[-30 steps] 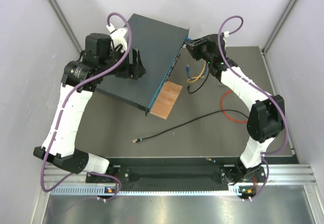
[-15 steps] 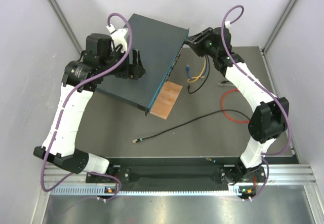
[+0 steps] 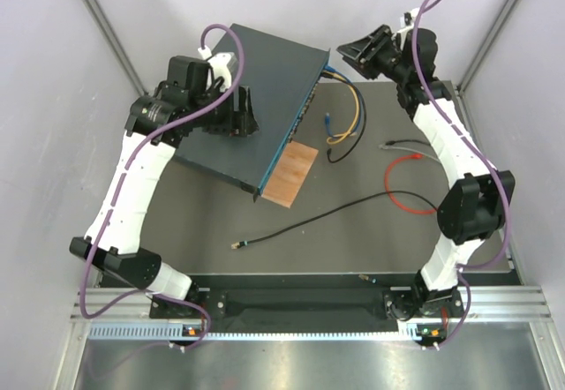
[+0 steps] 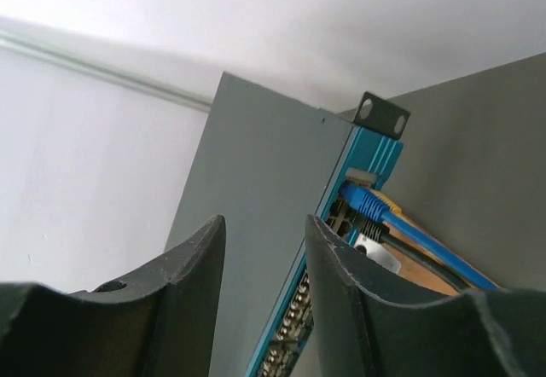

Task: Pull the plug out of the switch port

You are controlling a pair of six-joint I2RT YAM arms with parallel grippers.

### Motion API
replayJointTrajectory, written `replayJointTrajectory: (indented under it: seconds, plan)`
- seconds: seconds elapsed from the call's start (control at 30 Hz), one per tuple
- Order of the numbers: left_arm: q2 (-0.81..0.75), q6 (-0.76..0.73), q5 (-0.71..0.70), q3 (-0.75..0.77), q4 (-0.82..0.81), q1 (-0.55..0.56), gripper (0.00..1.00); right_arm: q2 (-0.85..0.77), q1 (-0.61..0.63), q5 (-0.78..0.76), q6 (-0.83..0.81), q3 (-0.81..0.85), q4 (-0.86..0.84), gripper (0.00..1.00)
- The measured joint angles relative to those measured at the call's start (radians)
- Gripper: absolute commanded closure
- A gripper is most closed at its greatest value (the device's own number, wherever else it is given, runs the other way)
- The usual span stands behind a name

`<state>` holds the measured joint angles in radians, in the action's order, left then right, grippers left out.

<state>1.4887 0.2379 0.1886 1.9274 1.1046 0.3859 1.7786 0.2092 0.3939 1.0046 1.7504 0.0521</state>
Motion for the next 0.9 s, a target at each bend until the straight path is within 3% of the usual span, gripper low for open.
replayJointTrajectory:
  seconds: [0.5,0.8,0.9]
  plan:
    - [0.042,0.083,0.012,0.032,0.017,0.0,0.26,0.003,-0.058,0.162,-0.092,0.013,0.035,0.56]
    - [0.052,0.098,0.026,0.037,0.017,-0.002,0.29,-0.037,0.0,0.087,0.008,-0.193,-0.136,0.56]
    - [0.049,0.09,0.036,0.037,0.021,-0.002,0.28,-0.065,0.039,0.011,0.022,-0.262,-0.157,0.61]
